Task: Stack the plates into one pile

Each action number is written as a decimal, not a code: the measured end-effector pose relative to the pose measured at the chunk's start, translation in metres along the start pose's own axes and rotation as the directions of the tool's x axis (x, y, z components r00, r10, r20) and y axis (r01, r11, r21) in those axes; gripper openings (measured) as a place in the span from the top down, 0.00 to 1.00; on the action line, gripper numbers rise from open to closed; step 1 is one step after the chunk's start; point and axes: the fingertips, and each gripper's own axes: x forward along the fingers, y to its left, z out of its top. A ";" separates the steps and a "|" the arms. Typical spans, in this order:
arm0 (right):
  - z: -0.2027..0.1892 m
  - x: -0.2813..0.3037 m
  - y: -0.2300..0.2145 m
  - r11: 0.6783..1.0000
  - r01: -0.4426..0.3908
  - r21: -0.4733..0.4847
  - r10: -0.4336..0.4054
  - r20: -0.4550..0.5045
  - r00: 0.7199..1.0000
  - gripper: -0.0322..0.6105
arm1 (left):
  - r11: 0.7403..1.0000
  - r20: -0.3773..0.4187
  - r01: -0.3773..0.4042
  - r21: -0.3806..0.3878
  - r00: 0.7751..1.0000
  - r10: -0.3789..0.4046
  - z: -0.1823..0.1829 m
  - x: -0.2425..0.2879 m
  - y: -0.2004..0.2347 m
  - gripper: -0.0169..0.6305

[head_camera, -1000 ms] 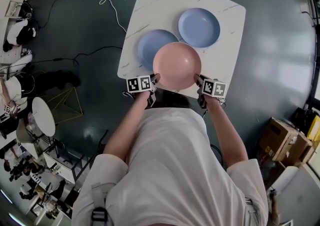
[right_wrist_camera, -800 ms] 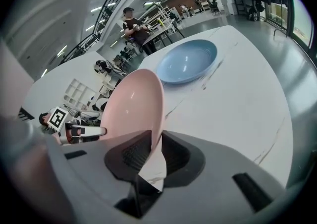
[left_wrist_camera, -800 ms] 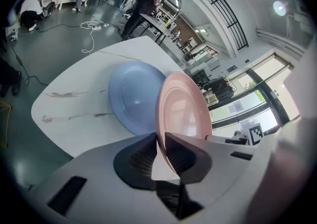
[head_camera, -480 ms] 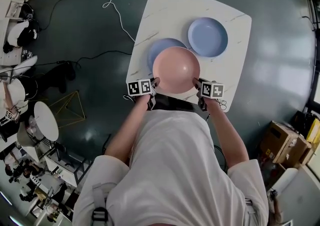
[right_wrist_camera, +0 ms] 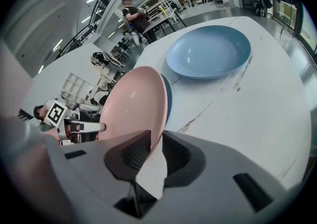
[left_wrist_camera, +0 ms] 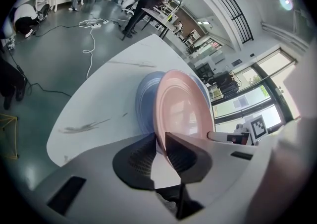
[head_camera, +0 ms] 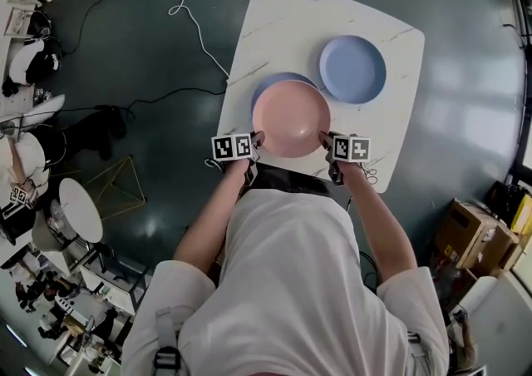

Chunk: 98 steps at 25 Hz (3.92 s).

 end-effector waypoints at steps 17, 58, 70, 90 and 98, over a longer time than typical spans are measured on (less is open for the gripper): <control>0.018 0.025 0.000 0.998 0.054 0.025 -0.053 -0.037 0.998 0.82 | 0.999 -0.072 -0.028 -0.017 0.997 0.026 0.025 0.011 0.017 0.87; 0.023 -0.060 -0.024 0.976 0.145 0.161 -0.184 0.259 0.948 0.76 | 0.917 -0.052 0.086 0.390 0.996 -0.072 0.074 -0.016 -0.030 0.82; 0.034 -0.076 -0.039 0.945 0.179 0.275 -0.267 0.329 0.906 0.76 | 0.815 -0.150 0.201 0.543 0.978 -0.141 0.129 0.014 -0.073 0.82; 0.056 -0.093 -0.092 0.924 0.155 0.349 -0.288 0.371 0.883 0.76 | 0.743 -0.229 0.274 0.611 0.959 -0.166 0.160 0.078 -0.158 0.82; 0.075 -0.082 -0.114 0.925 0.112 0.363 -0.256 0.377 0.890 0.76 | 0.732 -0.246 0.251 0.633 0.962 -0.118 0.170 0.102 -0.170 0.81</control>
